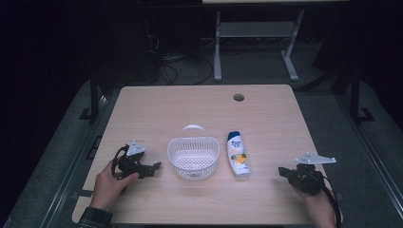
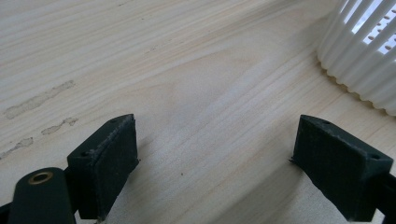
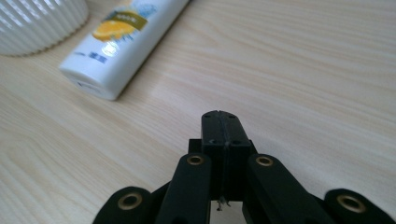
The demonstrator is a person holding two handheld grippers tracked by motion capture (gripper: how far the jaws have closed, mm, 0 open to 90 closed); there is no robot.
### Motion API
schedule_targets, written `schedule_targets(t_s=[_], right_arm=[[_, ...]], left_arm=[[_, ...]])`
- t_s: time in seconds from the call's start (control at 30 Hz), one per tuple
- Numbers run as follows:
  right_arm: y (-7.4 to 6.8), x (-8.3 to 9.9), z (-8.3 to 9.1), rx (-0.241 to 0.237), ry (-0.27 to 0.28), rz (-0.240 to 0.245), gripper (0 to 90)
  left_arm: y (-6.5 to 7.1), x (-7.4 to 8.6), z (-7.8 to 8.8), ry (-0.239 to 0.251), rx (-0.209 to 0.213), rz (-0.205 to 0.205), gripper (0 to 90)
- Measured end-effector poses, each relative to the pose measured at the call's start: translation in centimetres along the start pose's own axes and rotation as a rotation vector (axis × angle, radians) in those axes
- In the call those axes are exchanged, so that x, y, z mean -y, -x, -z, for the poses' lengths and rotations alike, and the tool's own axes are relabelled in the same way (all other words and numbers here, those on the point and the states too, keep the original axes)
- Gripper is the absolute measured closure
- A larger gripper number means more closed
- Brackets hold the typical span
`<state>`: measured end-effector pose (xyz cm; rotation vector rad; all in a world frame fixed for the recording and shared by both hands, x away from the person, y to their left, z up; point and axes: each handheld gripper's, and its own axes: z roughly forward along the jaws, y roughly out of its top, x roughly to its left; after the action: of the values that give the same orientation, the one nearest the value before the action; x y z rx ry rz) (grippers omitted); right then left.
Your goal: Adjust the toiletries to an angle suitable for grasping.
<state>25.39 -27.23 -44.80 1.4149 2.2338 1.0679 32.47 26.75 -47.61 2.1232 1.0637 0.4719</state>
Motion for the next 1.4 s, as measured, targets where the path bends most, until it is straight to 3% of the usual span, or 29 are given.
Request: schedule_targets(t_s=[0.33,0.87,1.4], right_arm=[[-0.5,-1.3,0.7,-0.058,0.059,0.021,89.6],[-1.6,-2.7,1.1,-0.111,0.091,0.046,89.6],[-3.2,-5.1,0.0,-0.167,0.108,0.091,89.5]], left_arm=[[0.0,0.0,0.0,0.000,0.000,0.000,12.9],[0.0,0.0,0.0,-0.001,0.000,-0.001,12.9],[0.0,0.0,0.0,0.002,0.000,0.002,12.9]])
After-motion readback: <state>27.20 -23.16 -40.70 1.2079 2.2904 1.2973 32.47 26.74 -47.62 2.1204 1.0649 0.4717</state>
